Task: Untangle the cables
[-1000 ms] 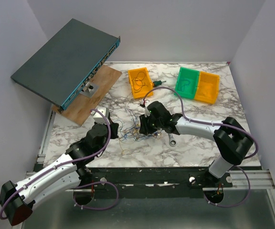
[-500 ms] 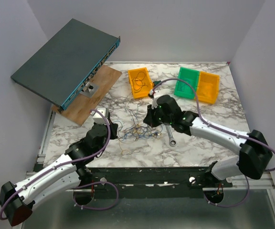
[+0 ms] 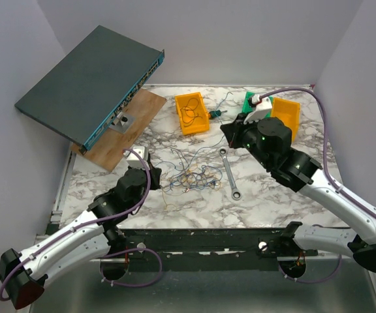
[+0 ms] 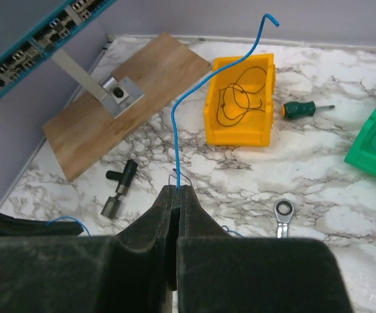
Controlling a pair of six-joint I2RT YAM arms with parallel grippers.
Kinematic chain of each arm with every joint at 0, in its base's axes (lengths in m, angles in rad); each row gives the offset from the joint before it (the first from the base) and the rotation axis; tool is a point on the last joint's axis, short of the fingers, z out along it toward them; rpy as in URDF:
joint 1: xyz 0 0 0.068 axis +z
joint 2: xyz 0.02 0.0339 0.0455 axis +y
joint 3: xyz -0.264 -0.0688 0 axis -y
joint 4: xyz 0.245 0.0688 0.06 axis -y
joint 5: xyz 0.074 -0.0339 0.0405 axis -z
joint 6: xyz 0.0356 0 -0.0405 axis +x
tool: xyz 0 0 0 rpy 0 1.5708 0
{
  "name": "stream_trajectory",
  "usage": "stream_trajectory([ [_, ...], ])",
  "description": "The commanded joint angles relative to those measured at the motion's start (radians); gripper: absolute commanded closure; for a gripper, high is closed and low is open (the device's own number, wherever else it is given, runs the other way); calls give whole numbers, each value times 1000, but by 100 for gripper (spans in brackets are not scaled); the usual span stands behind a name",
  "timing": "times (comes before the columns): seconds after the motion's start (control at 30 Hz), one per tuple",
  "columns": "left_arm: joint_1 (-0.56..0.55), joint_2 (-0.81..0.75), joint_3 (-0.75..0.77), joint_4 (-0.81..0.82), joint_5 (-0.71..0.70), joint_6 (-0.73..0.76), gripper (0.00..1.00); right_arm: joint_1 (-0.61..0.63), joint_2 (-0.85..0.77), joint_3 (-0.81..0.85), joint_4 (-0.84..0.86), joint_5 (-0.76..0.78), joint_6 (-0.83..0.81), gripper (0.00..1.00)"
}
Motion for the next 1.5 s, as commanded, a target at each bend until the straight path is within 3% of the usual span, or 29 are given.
stream_trajectory([
  [0.0,3,-10,122,-15,66,77,100,1,-6,4,-58,-75,-61,99],
  [0.1,3,12,224,-28,145,106,100,1,-8,-61,-10,-244,-94,96],
  [0.17,3,40,292,-37,192,107,100,1,11,-99,9,-283,-87,79],
  [0.2,2,61,321,-42,216,107,100,1,27,-111,11,-284,-81,66],
  [0.27,3,103,380,-52,249,103,100,2,48,-137,18,-295,-71,52],
  [0.47,4,240,518,-92,229,80,100,3,-55,-320,213,-537,-87,41],
  [0.67,5,379,653,-193,185,28,100,2,-112,-377,287,-685,-85,39],
  [0.8,4,412,674,-173,220,24,100,2,-76,-362,317,-687,-69,4],
  [0.87,4,420,679,-165,231,21,100,4,-43,-338,318,-688,-75,1],
  [1.07,5,439,696,-159,258,13,100,7,40,-324,394,-701,-63,11],
  [1.13,4,442,702,-155,270,12,100,8,71,-326,423,-682,-54,18],
  [1.2,4,443,703,-147,279,18,100,8,102,-332,451,-674,-46,31],
  [1.27,6,446,707,-142,272,35,100,8,124,-340,465,-672,-33,52],
  [1.37,15,452,742,-167,221,68,100,8,121,-385,475,-611,-2,92],
  [1.4,24,453,764,-182,206,80,100,9,113,-404,475,-567,11,99],
  [1.47,54,446,808,-199,198,101,100,8,90,-469,474,-492,30,99],
])
